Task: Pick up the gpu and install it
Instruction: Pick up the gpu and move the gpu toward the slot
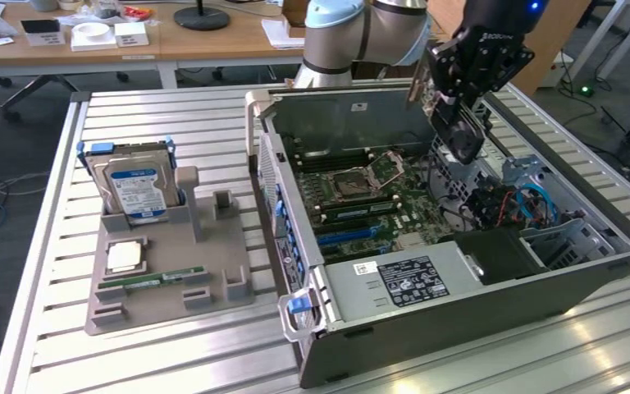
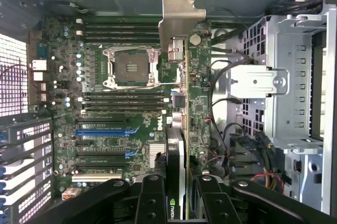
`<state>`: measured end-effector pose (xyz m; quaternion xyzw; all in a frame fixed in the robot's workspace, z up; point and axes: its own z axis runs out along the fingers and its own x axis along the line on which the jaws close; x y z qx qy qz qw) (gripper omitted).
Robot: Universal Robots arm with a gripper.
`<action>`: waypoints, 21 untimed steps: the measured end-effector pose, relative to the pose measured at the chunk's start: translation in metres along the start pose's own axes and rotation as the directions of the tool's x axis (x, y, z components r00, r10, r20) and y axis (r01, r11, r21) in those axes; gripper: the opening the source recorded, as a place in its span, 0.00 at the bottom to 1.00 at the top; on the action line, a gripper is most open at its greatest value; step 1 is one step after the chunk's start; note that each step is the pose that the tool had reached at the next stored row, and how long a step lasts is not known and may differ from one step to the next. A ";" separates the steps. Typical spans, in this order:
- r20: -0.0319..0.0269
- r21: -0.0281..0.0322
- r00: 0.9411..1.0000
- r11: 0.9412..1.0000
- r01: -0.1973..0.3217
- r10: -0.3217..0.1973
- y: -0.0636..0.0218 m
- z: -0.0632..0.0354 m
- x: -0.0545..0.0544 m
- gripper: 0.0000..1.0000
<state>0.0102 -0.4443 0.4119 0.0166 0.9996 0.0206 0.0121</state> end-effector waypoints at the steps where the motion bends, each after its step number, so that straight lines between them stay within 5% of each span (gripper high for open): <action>1: -0.002 0.000 1.000 1.000 0.000 0.000 0.0001 0.0001 -0.003 0.27; 6: -0.009 0.000 1.000 1.000 0.000 0.000 0.0007 0.0009 -0.015 0.27; 21: -0.011 0.000 1.000 1.000 0.000 0.000 0.0014 0.0017 -0.028 0.27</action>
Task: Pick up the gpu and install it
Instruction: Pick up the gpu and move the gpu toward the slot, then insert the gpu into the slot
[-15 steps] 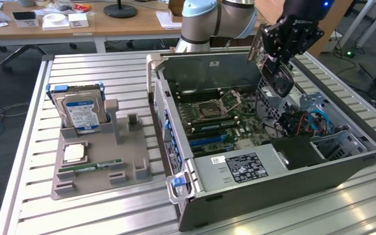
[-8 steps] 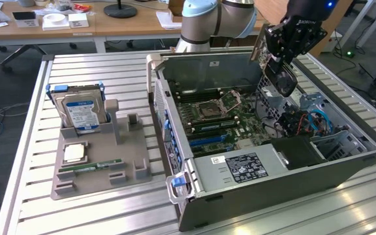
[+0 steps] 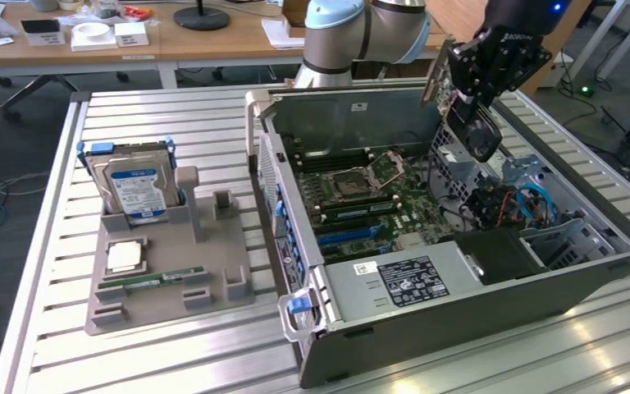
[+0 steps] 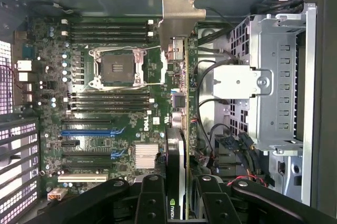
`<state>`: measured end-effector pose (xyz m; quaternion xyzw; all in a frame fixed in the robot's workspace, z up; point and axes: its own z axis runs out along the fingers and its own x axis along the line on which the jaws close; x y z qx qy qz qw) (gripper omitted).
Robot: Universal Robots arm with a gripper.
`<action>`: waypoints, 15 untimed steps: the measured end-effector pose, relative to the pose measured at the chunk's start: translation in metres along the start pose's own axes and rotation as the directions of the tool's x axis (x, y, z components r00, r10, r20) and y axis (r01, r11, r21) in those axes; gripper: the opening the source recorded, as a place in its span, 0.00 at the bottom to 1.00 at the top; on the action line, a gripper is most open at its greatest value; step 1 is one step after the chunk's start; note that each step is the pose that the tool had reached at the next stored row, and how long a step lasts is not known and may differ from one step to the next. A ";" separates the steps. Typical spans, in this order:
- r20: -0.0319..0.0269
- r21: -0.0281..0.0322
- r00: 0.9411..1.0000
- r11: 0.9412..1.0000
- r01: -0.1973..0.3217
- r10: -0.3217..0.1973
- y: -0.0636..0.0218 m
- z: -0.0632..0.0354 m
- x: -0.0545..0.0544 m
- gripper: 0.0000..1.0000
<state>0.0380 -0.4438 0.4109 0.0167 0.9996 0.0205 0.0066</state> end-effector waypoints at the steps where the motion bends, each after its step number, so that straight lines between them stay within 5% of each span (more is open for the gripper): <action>1: 0.000 0.000 1.000 1.000 0.000 0.000 0.0000 0.0000 0.000 0.27; 15: 0.000 0.000 1.000 1.000 0.005 -0.005 0.0000 0.0001 0.000 0.27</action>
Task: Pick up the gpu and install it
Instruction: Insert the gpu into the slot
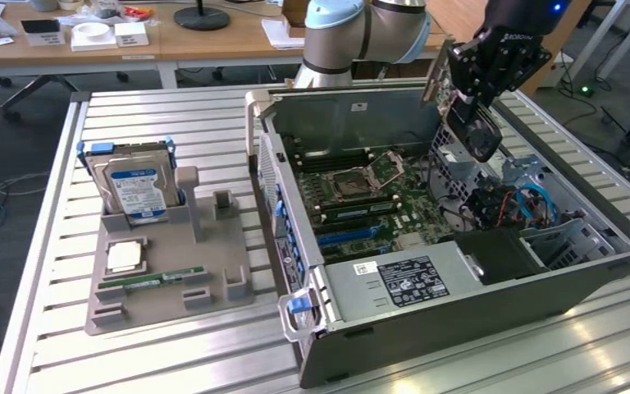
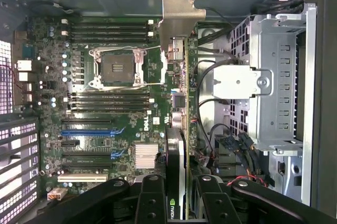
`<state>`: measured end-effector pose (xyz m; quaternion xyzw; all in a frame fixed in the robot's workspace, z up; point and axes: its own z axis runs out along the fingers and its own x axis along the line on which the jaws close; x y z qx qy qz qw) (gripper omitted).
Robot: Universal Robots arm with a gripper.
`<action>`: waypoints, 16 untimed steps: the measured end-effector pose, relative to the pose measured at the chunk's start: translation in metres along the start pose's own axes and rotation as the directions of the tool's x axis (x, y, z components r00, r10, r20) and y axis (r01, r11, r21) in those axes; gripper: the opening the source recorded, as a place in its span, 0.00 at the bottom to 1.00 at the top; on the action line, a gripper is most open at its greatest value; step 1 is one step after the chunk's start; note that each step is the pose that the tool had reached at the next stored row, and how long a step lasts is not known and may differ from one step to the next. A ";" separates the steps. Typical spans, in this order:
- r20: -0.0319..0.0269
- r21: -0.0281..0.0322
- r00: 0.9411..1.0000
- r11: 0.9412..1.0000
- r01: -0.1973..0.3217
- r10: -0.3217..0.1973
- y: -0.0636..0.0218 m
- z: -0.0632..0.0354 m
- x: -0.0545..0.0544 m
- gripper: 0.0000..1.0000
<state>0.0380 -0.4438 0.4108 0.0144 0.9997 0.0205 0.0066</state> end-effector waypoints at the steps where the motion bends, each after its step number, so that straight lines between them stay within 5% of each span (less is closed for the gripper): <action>1: 0.000 0.000 1.000 1.000 0.008 -0.008 0.0000 0.0000 0.000 0.27; 9: -0.005 -0.002 0.994 0.994 0.113 -0.113 0.0000 0.0004 0.001 0.27; 16: -0.009 -0.003 0.976 0.976 0.216 -0.216 0.0000 0.0004 0.001 0.27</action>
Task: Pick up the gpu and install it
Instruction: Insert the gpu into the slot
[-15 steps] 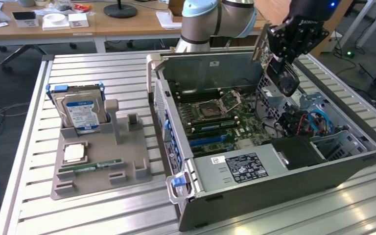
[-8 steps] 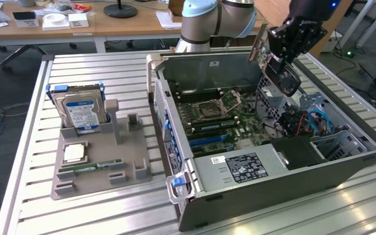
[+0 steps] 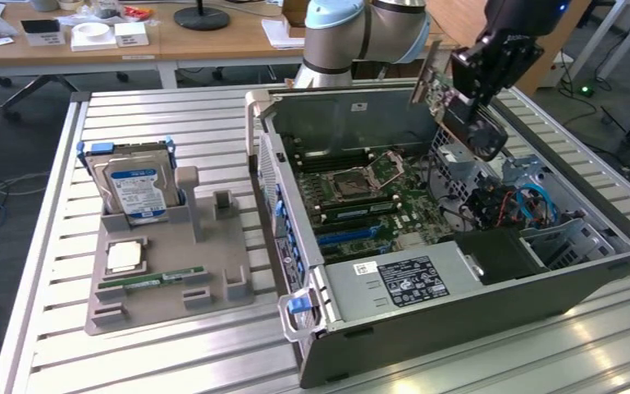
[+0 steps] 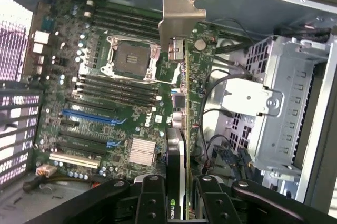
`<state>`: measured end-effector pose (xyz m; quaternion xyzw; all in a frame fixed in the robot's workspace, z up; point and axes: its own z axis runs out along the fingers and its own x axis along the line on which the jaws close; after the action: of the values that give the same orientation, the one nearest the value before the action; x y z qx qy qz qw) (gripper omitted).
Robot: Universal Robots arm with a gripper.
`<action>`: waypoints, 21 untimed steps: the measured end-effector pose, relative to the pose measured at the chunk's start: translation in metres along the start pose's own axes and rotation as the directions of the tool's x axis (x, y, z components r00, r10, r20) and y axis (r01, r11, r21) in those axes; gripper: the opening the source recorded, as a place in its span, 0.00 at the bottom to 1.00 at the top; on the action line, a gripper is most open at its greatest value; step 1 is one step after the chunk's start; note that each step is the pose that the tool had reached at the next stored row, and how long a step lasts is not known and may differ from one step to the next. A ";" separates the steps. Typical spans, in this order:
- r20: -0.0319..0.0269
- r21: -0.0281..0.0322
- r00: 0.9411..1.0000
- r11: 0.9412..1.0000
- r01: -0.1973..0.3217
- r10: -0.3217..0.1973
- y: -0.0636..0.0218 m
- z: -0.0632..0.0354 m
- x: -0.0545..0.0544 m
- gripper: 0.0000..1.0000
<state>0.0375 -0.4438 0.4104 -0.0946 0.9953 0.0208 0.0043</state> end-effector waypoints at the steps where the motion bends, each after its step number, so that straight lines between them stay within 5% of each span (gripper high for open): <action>1: -0.001 0.000 1.000 1.000 0.016 -0.016 0.0000 0.0000 0.000 0.27; 11: -0.008 0.001 0.987 0.987 0.161 -0.161 0.0000 0.0000 0.000 0.27; 21: -0.015 0.003 0.954 0.954 0.299 -0.299 0.0001 0.0001 0.000 0.27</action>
<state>0.0371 -0.4438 0.4103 -0.2443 0.9696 0.0164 0.0005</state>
